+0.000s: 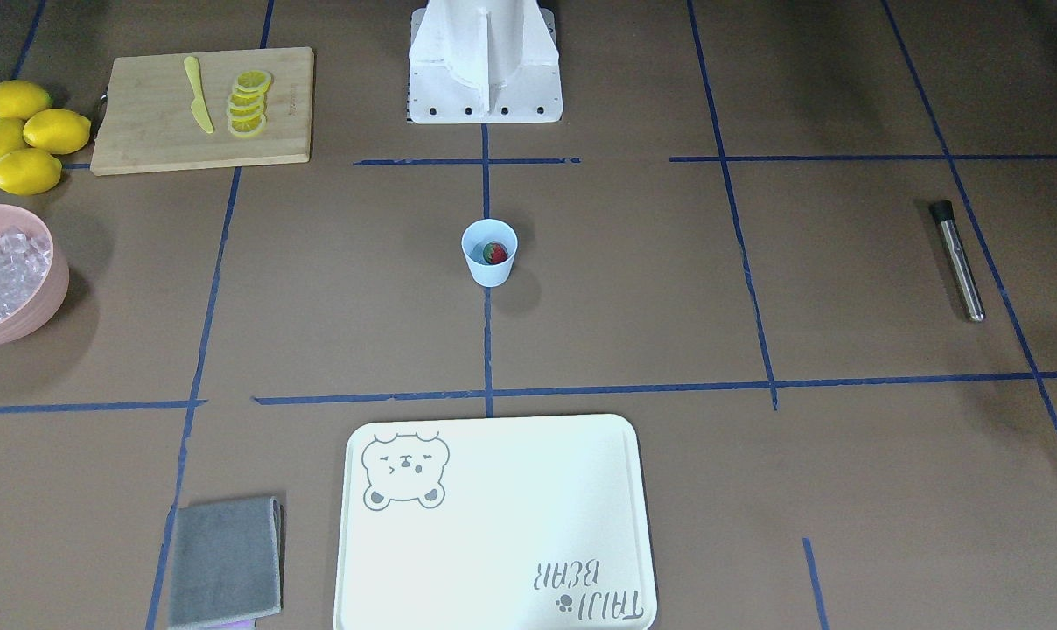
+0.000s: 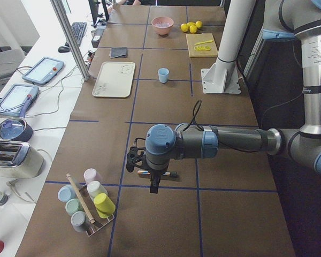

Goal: Mash ice and strawberries in cup

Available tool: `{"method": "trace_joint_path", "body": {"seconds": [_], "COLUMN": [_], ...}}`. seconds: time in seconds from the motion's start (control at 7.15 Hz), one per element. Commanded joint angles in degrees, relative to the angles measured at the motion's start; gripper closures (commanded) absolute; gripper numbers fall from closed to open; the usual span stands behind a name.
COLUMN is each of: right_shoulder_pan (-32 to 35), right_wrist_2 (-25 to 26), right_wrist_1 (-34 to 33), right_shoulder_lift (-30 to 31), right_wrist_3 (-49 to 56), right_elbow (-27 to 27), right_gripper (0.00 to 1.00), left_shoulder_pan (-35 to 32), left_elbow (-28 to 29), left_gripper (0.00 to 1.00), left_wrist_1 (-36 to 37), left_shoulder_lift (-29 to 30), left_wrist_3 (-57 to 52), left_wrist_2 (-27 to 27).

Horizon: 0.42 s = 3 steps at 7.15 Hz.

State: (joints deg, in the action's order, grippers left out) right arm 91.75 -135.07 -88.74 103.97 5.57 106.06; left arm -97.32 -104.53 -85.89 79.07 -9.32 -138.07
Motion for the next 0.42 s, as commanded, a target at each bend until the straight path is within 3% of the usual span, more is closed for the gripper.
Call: {"method": "trace_joint_path", "body": {"seconds": [0.0, 0.28], "right_shoulder_pan": [-0.2, -0.5], "right_wrist_2": [0.0, 0.1], "right_wrist_1": [0.0, 0.1], "right_shoulder_lift": [0.0, 0.0], "right_wrist_3": [-0.3, -0.5], "right_elbow": [-0.1, -0.3], "right_gripper": [0.01, 0.01], "left_shoulder_pan": [0.0, 0.0], "left_elbow": [0.0, 0.1], "left_gripper": [0.00, 0.00], "left_wrist_1": [0.0, -0.1], "left_shoulder_lift": [0.0, 0.0], "left_wrist_3": [0.0, 0.0], "left_wrist_2": [0.0, 0.1]}}
